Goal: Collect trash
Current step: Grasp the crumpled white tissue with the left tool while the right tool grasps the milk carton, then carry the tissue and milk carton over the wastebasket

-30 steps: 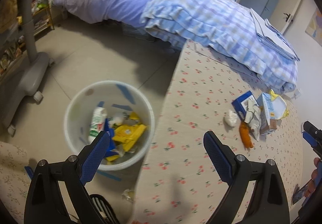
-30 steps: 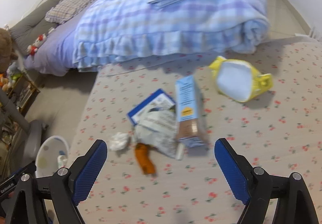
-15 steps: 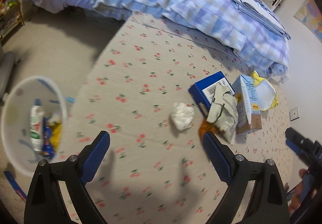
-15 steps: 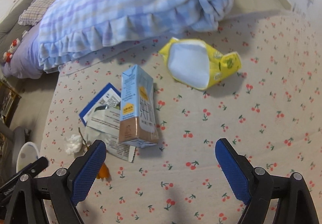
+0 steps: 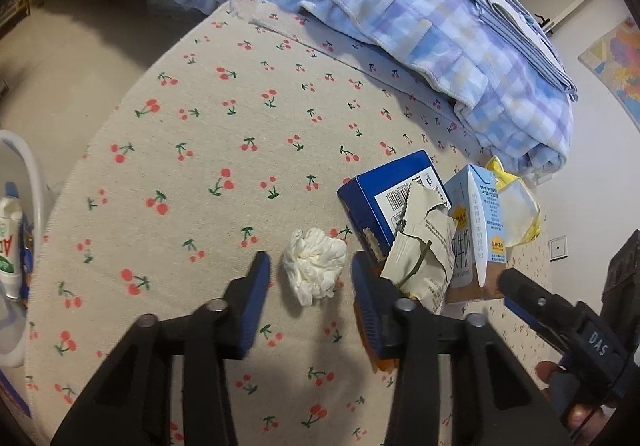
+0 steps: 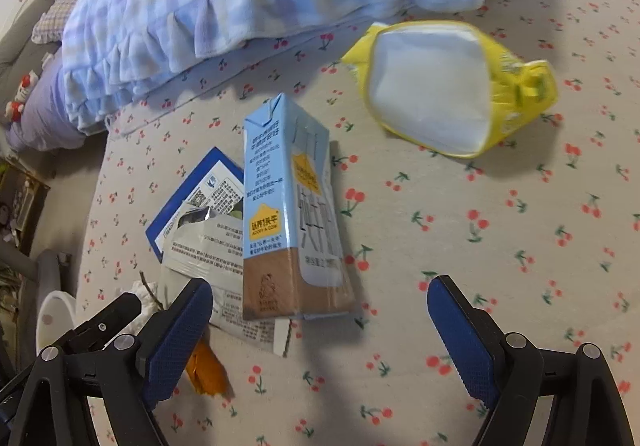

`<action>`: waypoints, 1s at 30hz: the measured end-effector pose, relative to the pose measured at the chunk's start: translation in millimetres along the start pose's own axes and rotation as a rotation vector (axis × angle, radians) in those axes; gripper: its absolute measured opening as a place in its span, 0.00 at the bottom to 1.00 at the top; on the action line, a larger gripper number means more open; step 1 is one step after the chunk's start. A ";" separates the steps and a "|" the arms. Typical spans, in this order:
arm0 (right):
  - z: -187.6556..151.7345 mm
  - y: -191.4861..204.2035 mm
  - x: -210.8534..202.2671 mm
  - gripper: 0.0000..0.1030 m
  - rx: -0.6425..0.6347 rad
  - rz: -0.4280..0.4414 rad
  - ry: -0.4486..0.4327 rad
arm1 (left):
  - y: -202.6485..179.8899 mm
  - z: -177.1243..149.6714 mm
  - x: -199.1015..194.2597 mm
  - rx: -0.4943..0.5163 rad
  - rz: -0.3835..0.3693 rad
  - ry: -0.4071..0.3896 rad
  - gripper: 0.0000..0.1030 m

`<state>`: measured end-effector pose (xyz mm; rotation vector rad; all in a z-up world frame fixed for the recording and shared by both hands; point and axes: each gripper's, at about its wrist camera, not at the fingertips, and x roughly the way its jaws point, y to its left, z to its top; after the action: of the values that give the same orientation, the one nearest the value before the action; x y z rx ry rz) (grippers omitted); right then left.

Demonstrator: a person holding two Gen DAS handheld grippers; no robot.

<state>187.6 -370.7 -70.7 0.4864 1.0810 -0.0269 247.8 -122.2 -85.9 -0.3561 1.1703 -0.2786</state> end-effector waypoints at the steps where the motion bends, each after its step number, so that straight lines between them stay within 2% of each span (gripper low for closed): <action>1: 0.1 2.4 4.3 0.88 -0.003 0.004 0.005 | -0.6 -0.2 2.2 0.000 -0.001 0.005 0.34; 5: -0.6 8.6 15.6 0.80 -0.010 0.000 0.019 | -5.4 -1.9 7.9 0.024 0.011 0.015 0.21; 8: -1.0 12.1 21.0 0.63 -0.020 -0.001 0.035 | -7.8 -3.9 8.7 0.039 0.017 0.020 0.15; 9: -1.6 13.3 21.7 0.52 -0.028 -0.004 0.039 | -8.5 -4.5 8.1 0.045 0.019 0.021 0.13; 10: -1.9 14.6 20.4 0.50 -0.038 -0.008 0.034 | -8.6 -5.1 7.1 0.050 0.019 0.021 0.12; 16: -0.9 19.5 -1.1 0.45 -0.080 -0.022 -0.017 | -10.4 -8.3 -7.0 0.077 0.020 0.012 0.10; 30: -9.5 22.3 -60.7 0.39 -0.106 -0.030 -0.102 | -3.3 -15.9 -53.7 0.101 0.001 -0.037 0.10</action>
<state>156.1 -359.9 -14.4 0.3696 0.9841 -0.0210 213.3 -106.1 -44.8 -0.2712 1.1158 -0.3279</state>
